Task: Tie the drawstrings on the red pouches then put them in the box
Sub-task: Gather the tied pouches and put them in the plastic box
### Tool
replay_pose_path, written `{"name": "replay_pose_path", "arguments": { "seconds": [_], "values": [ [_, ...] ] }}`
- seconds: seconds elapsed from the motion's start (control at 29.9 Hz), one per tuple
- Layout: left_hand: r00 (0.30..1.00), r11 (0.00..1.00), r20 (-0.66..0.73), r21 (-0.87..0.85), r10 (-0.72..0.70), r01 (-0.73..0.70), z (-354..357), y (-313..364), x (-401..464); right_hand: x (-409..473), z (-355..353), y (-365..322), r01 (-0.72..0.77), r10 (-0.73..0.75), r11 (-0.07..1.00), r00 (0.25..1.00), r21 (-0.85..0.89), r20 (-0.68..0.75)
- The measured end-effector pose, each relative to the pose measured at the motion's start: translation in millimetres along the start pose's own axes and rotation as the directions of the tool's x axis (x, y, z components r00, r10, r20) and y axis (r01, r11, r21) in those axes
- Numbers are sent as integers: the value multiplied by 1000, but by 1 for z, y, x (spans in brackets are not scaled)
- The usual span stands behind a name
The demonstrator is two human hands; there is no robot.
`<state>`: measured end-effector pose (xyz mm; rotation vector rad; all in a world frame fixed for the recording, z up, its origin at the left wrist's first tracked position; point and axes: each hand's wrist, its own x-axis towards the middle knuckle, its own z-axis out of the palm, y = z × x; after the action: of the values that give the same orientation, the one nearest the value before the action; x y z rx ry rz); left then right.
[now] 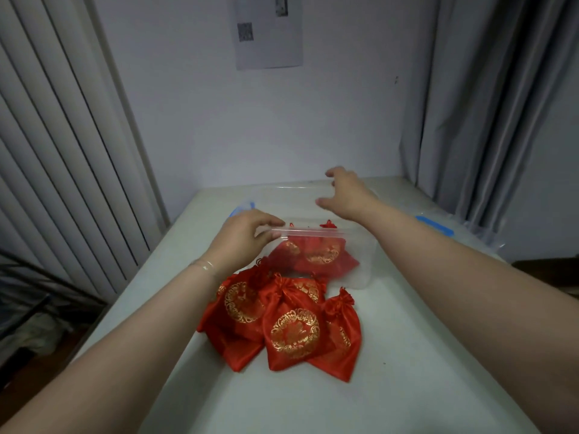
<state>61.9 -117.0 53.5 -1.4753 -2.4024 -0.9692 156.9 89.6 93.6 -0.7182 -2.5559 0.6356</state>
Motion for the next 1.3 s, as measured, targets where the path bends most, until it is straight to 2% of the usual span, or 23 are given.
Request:
{"name": "replay_pose_path", "arguments": {
  "seconds": [0.03, 0.1, 0.17, 0.2, 0.23, 0.27, 0.3, 0.37, 0.43, 0.5, 0.57, 0.67, 0.84, 0.97, 1.04, 1.1, 1.2, 1.3],
  "values": [
    [998, 999, -58, 32, 10, -8, -2, -1, -1, -8, -5, -5, 58, -58, 998, 995, -4, -81],
    [965, 997, -264, 74, -8, 29, -10, -6, -6, -33, -13, -14, 214, -207, 977, 960, 19, -190],
    [906, 989, -416, 77, -82, 125, -24, -14, -15, -63, -13, -18, 339, -318, 937, 930, 90, -185],
    [904, 979, -404, 82, -139, 187, -33, -21, -19, -77, -11, -20, 386, -371, 917, 918, 98, -144],
    [929, 961, -305, 108, -210, 253, -40, -27, -24, -90, -8, -19, 401, -397, 915, 915, 54, -65],
    [949, 941, -139, 153, -282, 302, -45, -33, -29, -101, -4, -17, 400, -398, 915, 916, -54, 48],
    [937, 923, 67, 211, -343, 322, -50, -40, -33, -108, 2, -14, 392, -361, 898, 916, -199, 174],
    [777, 897, 460, 309, -431, 315, -56, -45, -48, -120, 18, -2, 354, -191, 837, 903, -416, 384],
    [655, 913, 636, 305, -408, 272, -50, -45, -56, -128, 34, 7, 262, 25, 842, 855, -472, 518],
    [632, 943, 700, 226, -333, 246, -36, -41, -64, -132, 50, 10, 199, 113, 871, 809, -449, 577],
    [654, 961, 707, 153, -269, 229, -21, -40, -68, -132, 59, 8, 176, 106, 908, 783, -381, 613],
    [663, 977, 718, 141, -212, 159, -3, -34, -68, -130, 68, 0, 125, 70, 962, 746, -243, 662],
    [709, 973, 699, -93, -88, 213, 13, -20, -69, -132, 88, -11, 17, 16, 998, 821, -54, 570],
    [775, 927, 630, -256, -56, 275, 0, -7, -74, -139, 79, -10, -129, -30, 948, 875, 292, 483],
    [838, 925, 545, -301, -31, 231, -20, 5, -69, -137, 58, -15, -115, -84, 889, 910, 443, 406],
    [892, 924, 451, -345, 11, 163, -45, 22, -56, -131, 28, -24, -26, -161, 838, 943, 545, 293],
    [958, 896, 283, -435, 37, 94, -73, 42, -30, -107, -17, -38, 93, -207, 791, 971, 605, 121],
    [999, 885, 28, -463, -36, 45, -75, 57, 5, -73, -53, -39, 152, -169, 760, 985, 632, -33]
  ]
}}
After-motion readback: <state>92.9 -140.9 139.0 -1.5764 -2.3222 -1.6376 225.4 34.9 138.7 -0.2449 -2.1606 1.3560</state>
